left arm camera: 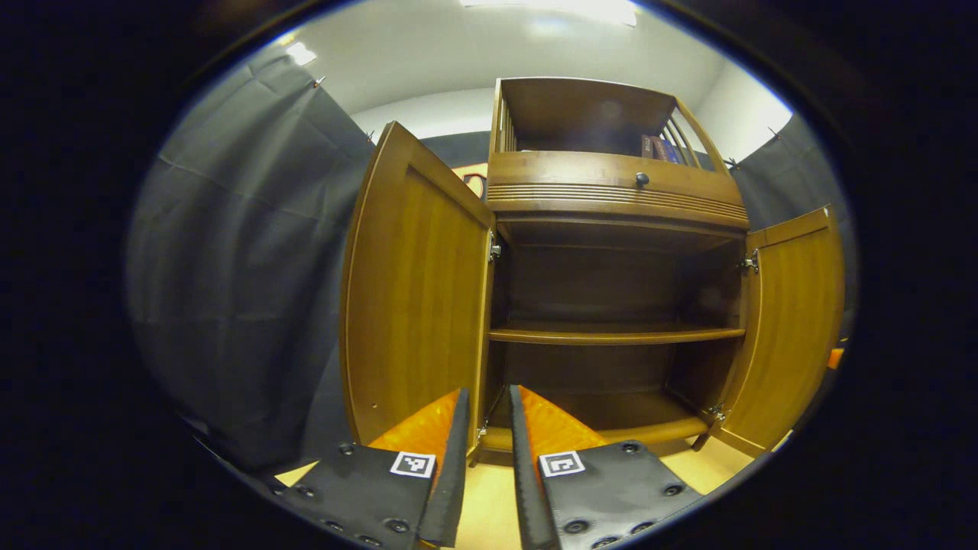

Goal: Open the right door of the double-door shoe cabinet with the right hand, and open the left door with the left hand.

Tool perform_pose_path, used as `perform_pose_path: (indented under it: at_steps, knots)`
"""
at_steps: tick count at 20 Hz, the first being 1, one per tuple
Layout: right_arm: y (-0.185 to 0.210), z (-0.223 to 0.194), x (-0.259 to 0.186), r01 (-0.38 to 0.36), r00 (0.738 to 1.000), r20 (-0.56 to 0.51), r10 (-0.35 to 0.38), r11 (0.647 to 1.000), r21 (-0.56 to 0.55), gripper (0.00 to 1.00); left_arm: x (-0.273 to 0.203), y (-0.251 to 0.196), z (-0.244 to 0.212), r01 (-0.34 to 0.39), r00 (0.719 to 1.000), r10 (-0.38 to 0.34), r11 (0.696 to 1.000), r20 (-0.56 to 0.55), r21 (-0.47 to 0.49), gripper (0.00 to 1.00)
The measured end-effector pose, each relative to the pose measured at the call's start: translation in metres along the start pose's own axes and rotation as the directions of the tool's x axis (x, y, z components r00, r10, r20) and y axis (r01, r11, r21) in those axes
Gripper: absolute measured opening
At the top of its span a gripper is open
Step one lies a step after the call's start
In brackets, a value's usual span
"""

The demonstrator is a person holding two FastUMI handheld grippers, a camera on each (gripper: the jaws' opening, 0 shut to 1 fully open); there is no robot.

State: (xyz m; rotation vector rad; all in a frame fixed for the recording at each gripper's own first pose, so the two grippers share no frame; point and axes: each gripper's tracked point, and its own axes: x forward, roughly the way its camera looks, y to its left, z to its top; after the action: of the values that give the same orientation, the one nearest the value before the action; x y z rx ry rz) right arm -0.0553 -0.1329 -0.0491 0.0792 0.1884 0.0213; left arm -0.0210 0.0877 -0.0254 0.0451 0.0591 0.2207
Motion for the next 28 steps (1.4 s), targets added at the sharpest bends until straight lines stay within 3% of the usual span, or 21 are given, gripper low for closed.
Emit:
perform_pose_path:
  at_steps: [5,8,28]
  knots:
    - [0.005,0.008,0.007,-0.031,0.999,0.008,0.031,1.000,-0.005,0.92,-0.001,-0.017,-0.008,0.009,1.000,-0.009,0.996,0.000,0.085,0.75]
    - [0.007,0.015,0.009,-0.041,0.999,0.024,0.041,0.999,-0.007,0.92,-0.009,-0.029,-0.012,0.036,0.999,-0.036,0.998,-0.005,0.050,1.00]
    - [0.013,0.018,0.007,-0.048,0.998,0.026,0.048,0.999,-0.020,0.92,-0.017,-0.024,-0.014,0.028,1.000,-0.028,0.998,-0.009,0.054,0.99]
